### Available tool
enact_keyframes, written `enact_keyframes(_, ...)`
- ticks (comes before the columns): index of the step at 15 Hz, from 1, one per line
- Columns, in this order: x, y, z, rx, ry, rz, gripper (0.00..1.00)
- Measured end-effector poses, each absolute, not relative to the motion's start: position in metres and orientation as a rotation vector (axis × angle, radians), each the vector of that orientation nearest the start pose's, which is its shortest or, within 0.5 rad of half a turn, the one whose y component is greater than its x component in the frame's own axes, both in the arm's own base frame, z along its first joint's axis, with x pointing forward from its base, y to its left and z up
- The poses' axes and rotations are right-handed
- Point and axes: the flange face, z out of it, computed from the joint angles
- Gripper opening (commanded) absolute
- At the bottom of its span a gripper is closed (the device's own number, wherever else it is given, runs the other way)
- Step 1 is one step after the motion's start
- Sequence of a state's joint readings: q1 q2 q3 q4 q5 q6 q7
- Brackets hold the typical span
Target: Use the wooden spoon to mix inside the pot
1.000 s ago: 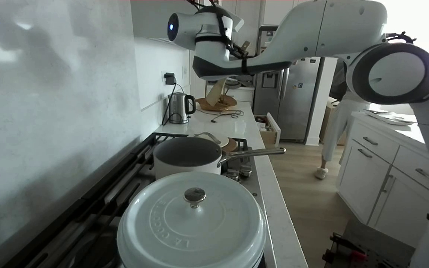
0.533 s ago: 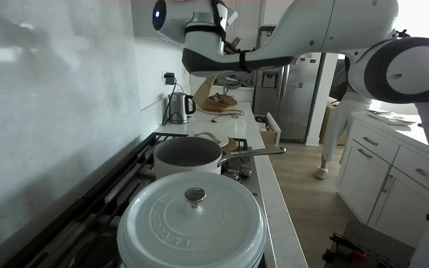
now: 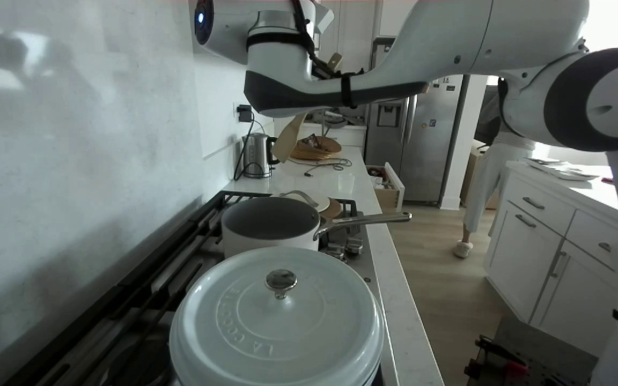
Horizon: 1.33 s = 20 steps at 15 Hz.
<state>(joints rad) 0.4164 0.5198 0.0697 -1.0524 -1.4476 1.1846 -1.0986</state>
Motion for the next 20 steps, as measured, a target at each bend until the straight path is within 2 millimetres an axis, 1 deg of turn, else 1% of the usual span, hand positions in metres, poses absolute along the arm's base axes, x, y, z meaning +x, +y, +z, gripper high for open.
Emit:
enact_keyframes(3, 0.632, 0.183, 0.623, 1.426, 1.050, -0.821, 0.07)
enact_keyframes(6, 0.611, 0.188, 0.627, 1.402, 1.057, -0.847, 0.07)
enact_keyframes(12, 0.548, 0.207, 0.646, 1.368, 1.091, -0.856, 0.07)
enact_keyframes(15, 0.522, 0.214, 0.648, 1.349, 1.125, -0.843, 0.07)
enact_keyframes(18, 0.507, 0.217, 0.643, 1.339, 1.162, -0.837, 0.07)
enact_keyframes(20, 0.506, 0.216, 0.638, 1.325, 1.190, -0.828, 0.07)
